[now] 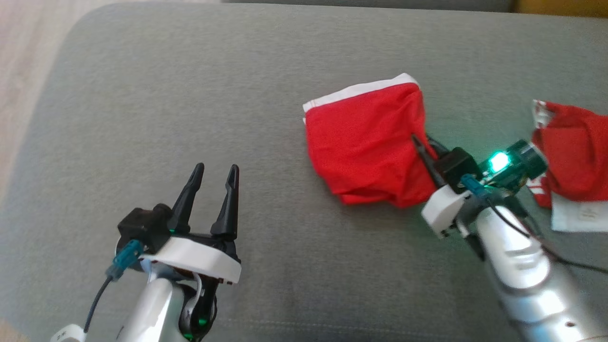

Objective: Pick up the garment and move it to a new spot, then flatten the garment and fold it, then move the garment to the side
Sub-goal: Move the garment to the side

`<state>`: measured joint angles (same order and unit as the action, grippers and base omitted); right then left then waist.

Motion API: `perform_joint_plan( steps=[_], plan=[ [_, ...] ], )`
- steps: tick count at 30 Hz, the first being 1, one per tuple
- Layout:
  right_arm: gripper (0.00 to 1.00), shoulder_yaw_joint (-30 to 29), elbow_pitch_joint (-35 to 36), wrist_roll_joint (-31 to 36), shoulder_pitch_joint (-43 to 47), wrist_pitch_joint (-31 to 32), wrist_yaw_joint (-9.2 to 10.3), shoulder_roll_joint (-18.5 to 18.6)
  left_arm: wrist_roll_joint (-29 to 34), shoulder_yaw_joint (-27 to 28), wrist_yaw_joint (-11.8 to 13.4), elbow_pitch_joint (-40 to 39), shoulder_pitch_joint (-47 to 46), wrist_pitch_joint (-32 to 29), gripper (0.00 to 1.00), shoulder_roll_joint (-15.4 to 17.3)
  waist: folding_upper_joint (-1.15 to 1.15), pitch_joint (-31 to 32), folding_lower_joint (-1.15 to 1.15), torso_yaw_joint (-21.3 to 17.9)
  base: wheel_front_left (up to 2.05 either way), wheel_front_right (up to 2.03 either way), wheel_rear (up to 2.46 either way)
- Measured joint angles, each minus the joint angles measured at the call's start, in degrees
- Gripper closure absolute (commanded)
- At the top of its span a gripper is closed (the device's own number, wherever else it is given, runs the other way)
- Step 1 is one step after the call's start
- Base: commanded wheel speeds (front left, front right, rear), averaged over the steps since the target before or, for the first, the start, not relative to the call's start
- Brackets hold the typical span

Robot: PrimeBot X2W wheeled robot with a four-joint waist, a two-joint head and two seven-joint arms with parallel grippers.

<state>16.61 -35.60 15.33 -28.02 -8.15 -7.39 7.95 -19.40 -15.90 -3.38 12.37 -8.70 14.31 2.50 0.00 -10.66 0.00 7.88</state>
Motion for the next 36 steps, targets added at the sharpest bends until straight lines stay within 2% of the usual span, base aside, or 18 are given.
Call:
perform_joint_plan(
  steps=[4, 9, 14, 15, 19, 24, 36],
  plan=[
    [1.00, 5.2, 2.7, -1.2, -1.1, 1.2, 0.00, 6.1, 0.0, 0.1, -0.2, -0.5, 0.0, 0.2, 0.00, 0.0, 0.00, -0.2, 0.00, -2.7, 0.00, 0.00, 0.00],
    [1.00, 11.3, 7.7, -6.8, -3.5, 5.2, 0.00, 14.8, 0.4, 0.5, -0.7, -0.9, -0.6, 0.3, 0.00, 0.0, 0.00, -1.4, 0.00, -6.5, 0.00, 0.00, 0.00],
    [1.00, 12.4, 12.8, -13.5, -5.7, 10.1, 0.00, 23.3, 1.5, 1.1, -1.7, -1.0, -2.3, 0.4, 0.00, 0.0, 0.00, -3.5, 0.00, -10.3, 0.00, 0.00, 0.00],
    [1.00, 12.4, 12.8, -13.5, -5.7, 10.1, 0.00, 23.3, 1.5, 1.1, -1.7, -1.0, -2.3, 0.4, 0.00, 0.0, 0.00, -3.5, 0.00, -10.3, 0.00, 0.00, 0.00],
    [1.00, 12.2, 14.7, -17.0, -5.8, 13.7, 0.00, 28.7, 2.7, 1.4, -2.4, -0.9, -3.5, 0.3, 0.00, 0.0, 0.00, -5.7, 0.00, -12.5, 0.00, 0.00, 0.00],
    [1.00, 10.1, 16.5, -20.5, -5.7, 19.0, 0.00, 31.8, 3.3, 1.8, -2.9, -0.9, -4.9, 0.4, 0.00, 0.0, 0.00, -8.0, 0.00, -14.4, 0.00, 0.00, 0.00],
    [1.00, 2.9, 17.9, -21.2, -3.3, 31.6, 0.00, 32.6, 4.1, 1.9, -3.7, -0.7, -5.1, 0.4, 0.00, 0.0, 0.00, -9.7, 0.00, -15.2, 0.00, 0.00, 0.00]
  ],
)
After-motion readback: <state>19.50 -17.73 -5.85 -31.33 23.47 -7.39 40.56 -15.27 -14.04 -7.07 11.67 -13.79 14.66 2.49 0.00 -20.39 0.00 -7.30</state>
